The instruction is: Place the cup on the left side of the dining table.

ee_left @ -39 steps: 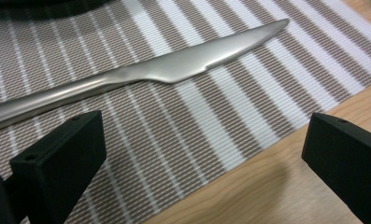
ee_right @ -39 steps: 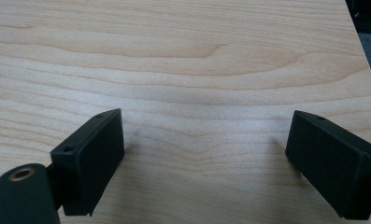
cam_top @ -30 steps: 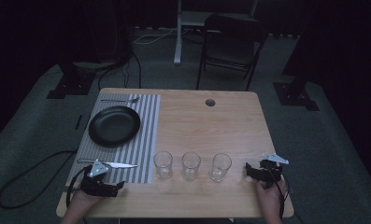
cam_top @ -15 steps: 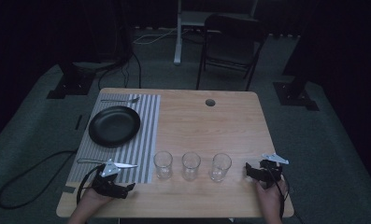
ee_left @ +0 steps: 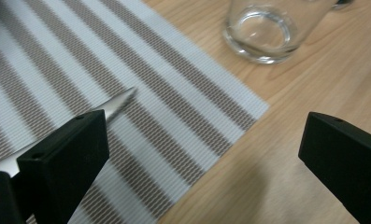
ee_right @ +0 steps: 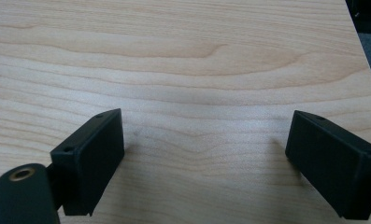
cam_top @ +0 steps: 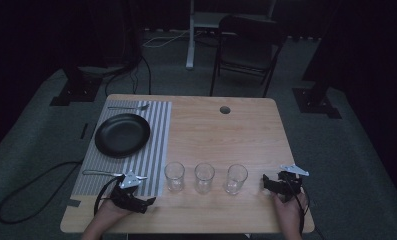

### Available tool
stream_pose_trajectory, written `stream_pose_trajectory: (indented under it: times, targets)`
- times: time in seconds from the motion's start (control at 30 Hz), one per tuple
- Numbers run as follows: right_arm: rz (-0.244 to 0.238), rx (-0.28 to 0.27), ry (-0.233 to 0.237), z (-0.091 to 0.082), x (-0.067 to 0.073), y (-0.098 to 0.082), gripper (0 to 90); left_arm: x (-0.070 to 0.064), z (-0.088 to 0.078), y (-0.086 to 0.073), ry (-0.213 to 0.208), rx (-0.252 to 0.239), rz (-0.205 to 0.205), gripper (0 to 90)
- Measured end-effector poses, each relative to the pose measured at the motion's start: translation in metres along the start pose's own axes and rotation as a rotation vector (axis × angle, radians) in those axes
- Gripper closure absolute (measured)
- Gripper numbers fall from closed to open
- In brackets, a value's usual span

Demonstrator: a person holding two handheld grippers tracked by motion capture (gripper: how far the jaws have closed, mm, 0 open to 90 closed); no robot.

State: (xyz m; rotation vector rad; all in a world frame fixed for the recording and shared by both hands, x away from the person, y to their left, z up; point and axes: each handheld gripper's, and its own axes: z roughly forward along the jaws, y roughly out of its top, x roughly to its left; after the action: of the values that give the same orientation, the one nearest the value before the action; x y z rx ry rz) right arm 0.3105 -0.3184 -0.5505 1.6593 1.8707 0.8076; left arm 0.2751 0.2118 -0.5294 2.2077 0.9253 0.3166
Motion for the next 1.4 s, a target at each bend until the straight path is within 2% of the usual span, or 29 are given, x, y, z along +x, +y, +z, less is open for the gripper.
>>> stream_pose_trajectory:
  times: [0.03,0.27,0.57,0.8,0.93,1.03,1.23,1.4]
  targets:
    - [0.000,0.000,0.000,0.000,0.000,0.000,11.1,-0.003,0.003,0.002,-0.013,0.002,0.006,2.2]
    - [0.000,0.000,0.000,0.000,0.000,0.000,11.1,-0.012,0.012,0.011,-0.032,-0.010,0.028,2.2]
    - [0.000,0.000,0.000,0.000,0.000,0.000,11.1,-0.018,0.020,0.022,-0.053,-0.048,0.028,2.2]
    - [0.000,0.000,0.000,0.000,0.000,0.000,11.1,-0.023,0.026,0.029,-0.055,-0.077,0.033,2.2]
    - [0.000,0.000,0.000,0.000,0.000,0.000,11.1,-0.025,0.030,0.032,-0.069,-0.089,0.022,2.2]
    - [0.000,0.000,0.000,0.000,0.000,0.000,11.1,-0.026,0.032,0.035,-0.063,-0.101,0.024,2.2]
    - [0.000,0.000,0.000,0.000,0.000,0.000,11.1,-0.032,0.031,0.042,-0.024,-0.204,0.033,2.2]
    - [0.001,0.000,0.000,0.000,0.000,0.000,11.1,-0.035,0.037,0.049,-0.029,-0.229,0.023,2.2]
